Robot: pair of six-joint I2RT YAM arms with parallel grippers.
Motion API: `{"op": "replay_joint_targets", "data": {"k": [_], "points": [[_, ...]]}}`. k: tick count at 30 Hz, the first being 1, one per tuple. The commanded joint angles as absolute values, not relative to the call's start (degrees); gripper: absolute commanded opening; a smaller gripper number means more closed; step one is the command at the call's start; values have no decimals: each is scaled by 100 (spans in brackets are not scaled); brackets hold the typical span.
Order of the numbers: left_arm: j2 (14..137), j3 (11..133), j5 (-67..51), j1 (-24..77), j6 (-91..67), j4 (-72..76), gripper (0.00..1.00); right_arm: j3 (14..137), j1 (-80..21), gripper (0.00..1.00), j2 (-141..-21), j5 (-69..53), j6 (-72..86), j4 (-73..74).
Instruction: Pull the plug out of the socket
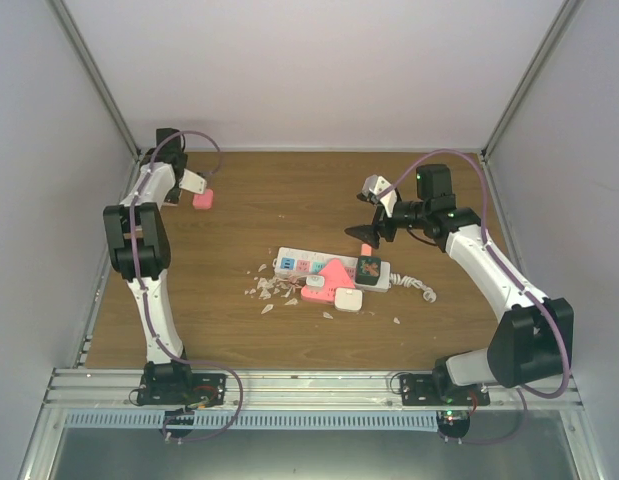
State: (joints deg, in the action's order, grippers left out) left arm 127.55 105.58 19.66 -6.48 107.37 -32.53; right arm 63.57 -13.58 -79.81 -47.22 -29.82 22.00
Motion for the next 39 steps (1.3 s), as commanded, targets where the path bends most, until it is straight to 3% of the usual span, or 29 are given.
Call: {"op": "replay_joint_targets", "data": {"k": [1, 12, 23, 29, 39], "points": [[12150, 10856, 1168, -677, 10133, -3666, 99, 6269, -1295, 99, -7894, -4749, -3197, 2383], [11215, 10740, -730, -593, 8076, -3490, 99, 6275, -1299, 100, -7741, -4544, -3690, 2996], [10545, 10456, -2735, 297, 6517, -4878, 99, 6021, -1116, 99, -7733, -4004, -4473, 3979], [10455, 10137, -3786, 680, 6413, -5423, 99, 5902, -970, 99, -7760, -4010, -4816, 4348], [9705, 8554, -5266, 1513, 6339, -5306, 97, 5810, -1271, 86, -7908, -4360, -4352, 3859]]}}
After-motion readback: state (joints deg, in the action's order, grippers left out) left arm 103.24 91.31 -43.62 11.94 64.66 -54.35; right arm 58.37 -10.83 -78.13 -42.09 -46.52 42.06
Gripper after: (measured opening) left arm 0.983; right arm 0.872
